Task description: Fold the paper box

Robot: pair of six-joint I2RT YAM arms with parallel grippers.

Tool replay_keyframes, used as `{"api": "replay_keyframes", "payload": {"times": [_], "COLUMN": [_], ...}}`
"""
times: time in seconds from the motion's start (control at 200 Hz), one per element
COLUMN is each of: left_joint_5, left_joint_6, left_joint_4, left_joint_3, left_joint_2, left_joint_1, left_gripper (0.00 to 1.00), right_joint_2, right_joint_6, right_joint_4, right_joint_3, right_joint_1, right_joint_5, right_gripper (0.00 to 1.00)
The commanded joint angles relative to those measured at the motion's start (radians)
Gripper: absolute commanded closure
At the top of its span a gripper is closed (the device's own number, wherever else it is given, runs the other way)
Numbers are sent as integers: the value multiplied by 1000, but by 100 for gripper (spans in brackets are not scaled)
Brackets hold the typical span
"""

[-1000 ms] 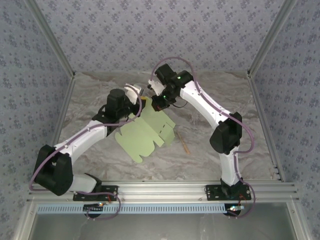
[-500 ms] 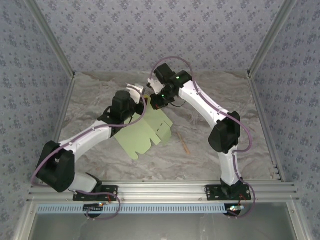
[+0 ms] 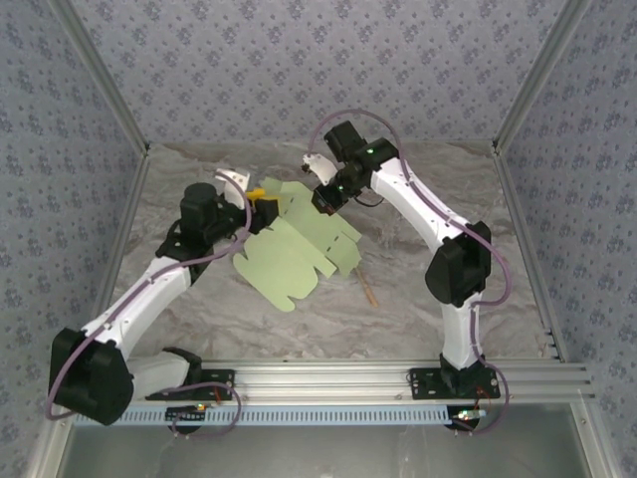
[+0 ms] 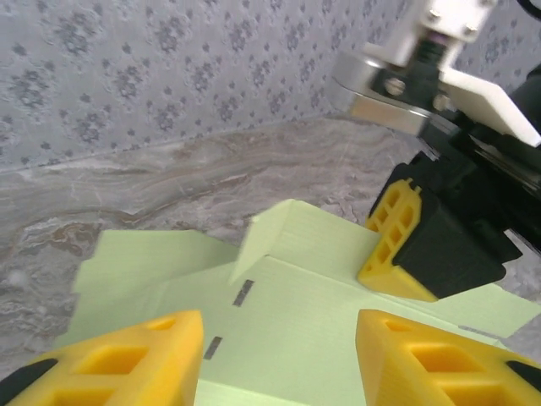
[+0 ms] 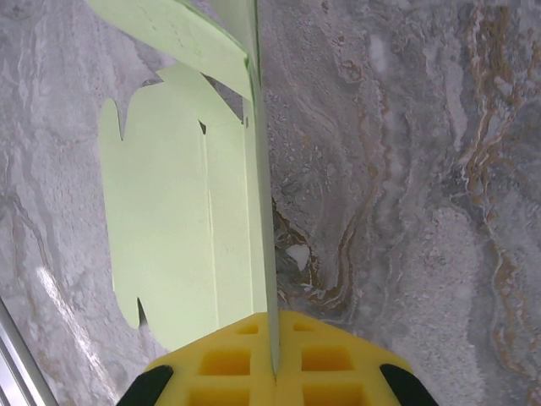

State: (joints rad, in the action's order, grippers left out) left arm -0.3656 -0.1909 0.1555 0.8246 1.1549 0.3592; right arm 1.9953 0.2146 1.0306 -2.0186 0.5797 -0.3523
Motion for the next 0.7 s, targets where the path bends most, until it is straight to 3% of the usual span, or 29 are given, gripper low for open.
{"api": "replay_keyframes", "payload": {"times": [0.0,0.19,0.325,0.52,0.695], "left_joint_5": [-74,-158,-148,-226,-247], "left_joint_6": [-93,-121,-131,-159,-203], "left_joint_4": [-26,-64,-113,-159,-188], "left_joint_3": [-20,1,49,115,169], "left_joint_2": [-41,-47,-43,11,76], "left_joint_1": [-53,-83,-83,-80,-77], "left_gripper": [48,49,51,72,84], "right_joint_2": [-52,-72,-73,-67,-68], "right_joint_6": [140,265,286,284,286], "right_joint_4": [37,63,66,59,51], "right_joint_3": [12,18,23,29,29], "right_joint_1": [-1,3,18,30,44], "right_joint_5": [-42,-56,-12,13,19], "right_gripper": [100,100,100,100,100]}}
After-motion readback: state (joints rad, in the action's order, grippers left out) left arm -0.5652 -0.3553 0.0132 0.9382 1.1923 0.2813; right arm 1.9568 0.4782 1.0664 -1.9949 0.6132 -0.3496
